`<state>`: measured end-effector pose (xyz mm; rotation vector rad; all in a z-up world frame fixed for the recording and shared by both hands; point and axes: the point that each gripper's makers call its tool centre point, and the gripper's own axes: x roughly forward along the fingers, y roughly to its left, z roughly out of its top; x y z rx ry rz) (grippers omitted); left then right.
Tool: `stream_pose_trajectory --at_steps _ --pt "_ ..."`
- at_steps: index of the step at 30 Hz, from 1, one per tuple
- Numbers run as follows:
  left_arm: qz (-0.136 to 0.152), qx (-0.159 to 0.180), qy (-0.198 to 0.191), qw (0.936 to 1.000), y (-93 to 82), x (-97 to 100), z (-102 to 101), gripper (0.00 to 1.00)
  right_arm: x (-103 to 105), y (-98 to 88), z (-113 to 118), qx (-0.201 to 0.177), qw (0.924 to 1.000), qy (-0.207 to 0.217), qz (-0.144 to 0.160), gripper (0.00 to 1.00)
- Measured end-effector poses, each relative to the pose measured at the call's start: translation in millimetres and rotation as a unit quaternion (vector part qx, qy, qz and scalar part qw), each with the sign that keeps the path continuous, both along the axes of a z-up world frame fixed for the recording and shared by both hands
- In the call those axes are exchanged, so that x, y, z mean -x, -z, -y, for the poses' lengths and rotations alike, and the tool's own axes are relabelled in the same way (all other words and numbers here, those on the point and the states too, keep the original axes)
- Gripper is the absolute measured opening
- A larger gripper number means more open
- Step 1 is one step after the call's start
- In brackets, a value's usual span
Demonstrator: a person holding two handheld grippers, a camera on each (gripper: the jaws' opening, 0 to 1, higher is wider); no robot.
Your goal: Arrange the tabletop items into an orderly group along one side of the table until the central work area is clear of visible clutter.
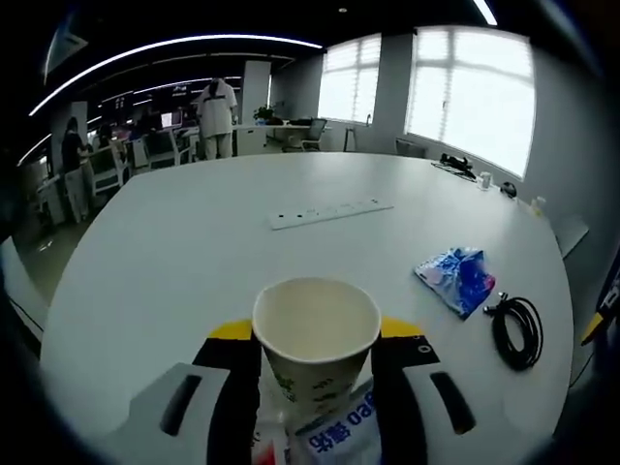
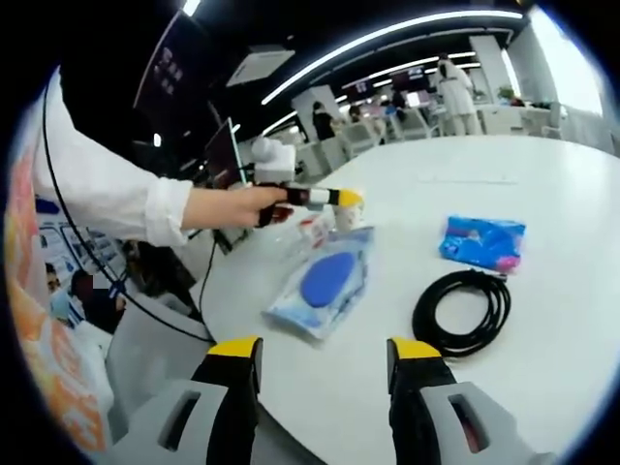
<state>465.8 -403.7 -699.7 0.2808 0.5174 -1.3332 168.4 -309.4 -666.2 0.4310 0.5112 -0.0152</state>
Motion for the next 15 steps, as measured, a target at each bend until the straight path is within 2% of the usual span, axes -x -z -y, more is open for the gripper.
stream_pose_trajectory --at_steps 5,9,12,13,14,15 --pt "0.019 -0.004 0.002 0.9998 1.3 0.4 -3 0.43 0 -0.6 -4 0.001 1.0 -0.004 0.0 0.52" --pt "0.019 -0.006 -0.029 0.9994 3.7 -3.5 -7 0.43 1 -1.1 -7 -0.002 1.0 -0.004 0.002 0.52" --pt "0.038 -0.008 -0.042 0.9984 4.4 -3.6 -8 0.42 2 -1.5 -10 -0.002 1.0 -0.004 0.002 0.52" --pt "0.065 -0.009 -0.046 0.9968 2.0 -6.0 -8 0.41 2 -1.8 -10 -0.003 1.0 -0.004 0.002 0.52" --pt "0.076 -0.012 -0.045 0.996 2.0 -5.6 -7 0.41 3 -2.5 -11 -0.004 1.0 -0.004 0.003 0.52" --pt "0.07 -0.004 -0.048 0.9964 1.6 -3.0 -4 0.41 2 -3.1 -12 -0.005 1.0 -0.004 0.004 0.52"
